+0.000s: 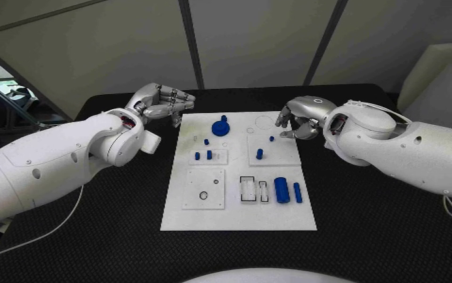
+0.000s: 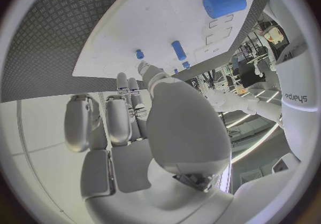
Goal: Assemble the parts on the task board
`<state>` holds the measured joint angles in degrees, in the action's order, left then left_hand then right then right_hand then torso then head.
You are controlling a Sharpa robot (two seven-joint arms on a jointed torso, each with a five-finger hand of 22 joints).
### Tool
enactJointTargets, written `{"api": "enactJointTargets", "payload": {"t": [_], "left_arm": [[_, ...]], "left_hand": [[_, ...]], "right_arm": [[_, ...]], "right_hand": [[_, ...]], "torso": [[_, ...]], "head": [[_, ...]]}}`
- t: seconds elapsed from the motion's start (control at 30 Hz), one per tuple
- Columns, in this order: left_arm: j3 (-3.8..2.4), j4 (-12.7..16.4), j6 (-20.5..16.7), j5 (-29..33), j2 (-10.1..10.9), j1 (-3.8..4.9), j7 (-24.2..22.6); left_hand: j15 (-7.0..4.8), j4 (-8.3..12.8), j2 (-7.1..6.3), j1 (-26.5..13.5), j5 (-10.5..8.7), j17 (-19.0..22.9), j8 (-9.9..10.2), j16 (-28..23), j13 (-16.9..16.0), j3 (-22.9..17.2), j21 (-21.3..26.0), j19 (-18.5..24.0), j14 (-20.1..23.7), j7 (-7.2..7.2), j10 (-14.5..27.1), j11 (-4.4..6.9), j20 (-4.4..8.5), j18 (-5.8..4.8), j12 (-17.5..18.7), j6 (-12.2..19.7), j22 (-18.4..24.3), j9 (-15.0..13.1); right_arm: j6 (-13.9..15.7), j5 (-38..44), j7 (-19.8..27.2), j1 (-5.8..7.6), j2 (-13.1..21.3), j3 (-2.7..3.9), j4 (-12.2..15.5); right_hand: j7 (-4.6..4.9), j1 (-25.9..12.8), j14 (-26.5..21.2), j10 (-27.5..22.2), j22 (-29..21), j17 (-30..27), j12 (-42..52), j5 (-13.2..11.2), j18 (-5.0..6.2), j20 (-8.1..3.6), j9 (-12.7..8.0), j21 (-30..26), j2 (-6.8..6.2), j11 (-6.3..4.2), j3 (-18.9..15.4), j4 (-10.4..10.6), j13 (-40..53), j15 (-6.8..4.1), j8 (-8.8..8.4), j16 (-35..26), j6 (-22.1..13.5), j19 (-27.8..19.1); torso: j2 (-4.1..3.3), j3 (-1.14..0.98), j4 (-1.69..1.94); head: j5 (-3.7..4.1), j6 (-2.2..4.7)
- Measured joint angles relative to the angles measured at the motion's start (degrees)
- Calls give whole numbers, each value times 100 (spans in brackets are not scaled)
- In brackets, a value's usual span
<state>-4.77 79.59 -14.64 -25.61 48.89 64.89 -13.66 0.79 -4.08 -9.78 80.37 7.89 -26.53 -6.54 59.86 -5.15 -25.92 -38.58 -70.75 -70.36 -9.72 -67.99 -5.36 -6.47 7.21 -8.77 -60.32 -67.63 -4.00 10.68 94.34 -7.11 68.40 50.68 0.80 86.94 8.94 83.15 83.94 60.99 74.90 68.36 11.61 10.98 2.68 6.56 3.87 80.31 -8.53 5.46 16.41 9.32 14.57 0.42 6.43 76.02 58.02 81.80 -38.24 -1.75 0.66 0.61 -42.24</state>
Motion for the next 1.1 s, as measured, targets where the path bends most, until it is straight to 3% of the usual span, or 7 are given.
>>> {"api": "enactJointTargets", "payload": {"t": [0.2, 0.37, 0.67, 0.83, 1.1], "left_arm": [[8, 194, 69, 1009, 49, -9, -439], [9, 259, 108, 1362, 77, -10, -609], [10, 326, 142, 1628, 108, -12, -746], [10, 335, 153, 1695, 109, -12, -769], [10, 337, 167, 1752, 114, -12, -773]], "left_hand": [[-8, 15, 22, 23, 0, 85, 0, -83, -7, 15, 294, 98, 33, 0, 0, 0, 1, -2, -29, 0, 153, 6], [5, 16, 22, 23, 0, 110, 0, -106, -14, 17, 370, 138, 46, 0, 0, 0, 1, -3, -54, 0, 196, 6], [13, 31, 21, 23, 0, 122, 0, -106, -20, 31, 427, 138, 54, 0, 0, 0, 1, -3, -55, 1, 223, 5], [13, 31, 21, 23, 0, 121, 1, -128, -19, 31, 427, 138, 54, 0, -1, 0, 1, -3, -54, 1, 228, 6], [13, 31, 21, 23, 0, 130, 1, -128, -19, 31, 471, 179, 54, 0, -1, 0, 1, -2, -54, 1, 243, 5]], "right_arm": [[-22, 391, -103, -141, -107, -2, 5], [-28, 532, -126, -229, -218, -9, -18], [-34, 645, -126, -284, -400, -7, -194], [-42, 667, -119, -296, -464, -7, -268], [-102, 684, -118, -302, -495, -7, -337]], "right_hand": [[46, 38, 0, -50, 0, -14, -97, 0, 0, 20, 0, -27, -36, 50, 34, -14, -123, 41, -68, -1, -47, -20], [68, 38, 0, -70, 0, -14, -120, 0, 0, 41, 0, -27, -36, 70, 77, -44, -175, 40, -74, -1, -34, 2], [105, 40, 0, -65, 0, -14, -151, 0, -1, 62, 1, -3, -34, 71, 273, -114, -291, 40, -130, -1, 3, 23], [123, 130, 0, 24, 0, -6, -185, -104, -1, 62, 3, 22, 56, 58, 504, -187, -389, 40, -133, 35, 26, 23], [86, 153, 0, 149, 0, 7, -213, -104, -1, 40, 17, 62, 79, 19, 750, -294, -493, 40, -133, 56, 141, 46]], "torso": [[-2, 4, 7], [-7, 2, 7], [-14, -2, 9], [-14, -5, 9], [-14, -6, 7]], "head": [[-2, -1], [-2, -20], [4, -40], [-10, -48], [-19, -68]]}}
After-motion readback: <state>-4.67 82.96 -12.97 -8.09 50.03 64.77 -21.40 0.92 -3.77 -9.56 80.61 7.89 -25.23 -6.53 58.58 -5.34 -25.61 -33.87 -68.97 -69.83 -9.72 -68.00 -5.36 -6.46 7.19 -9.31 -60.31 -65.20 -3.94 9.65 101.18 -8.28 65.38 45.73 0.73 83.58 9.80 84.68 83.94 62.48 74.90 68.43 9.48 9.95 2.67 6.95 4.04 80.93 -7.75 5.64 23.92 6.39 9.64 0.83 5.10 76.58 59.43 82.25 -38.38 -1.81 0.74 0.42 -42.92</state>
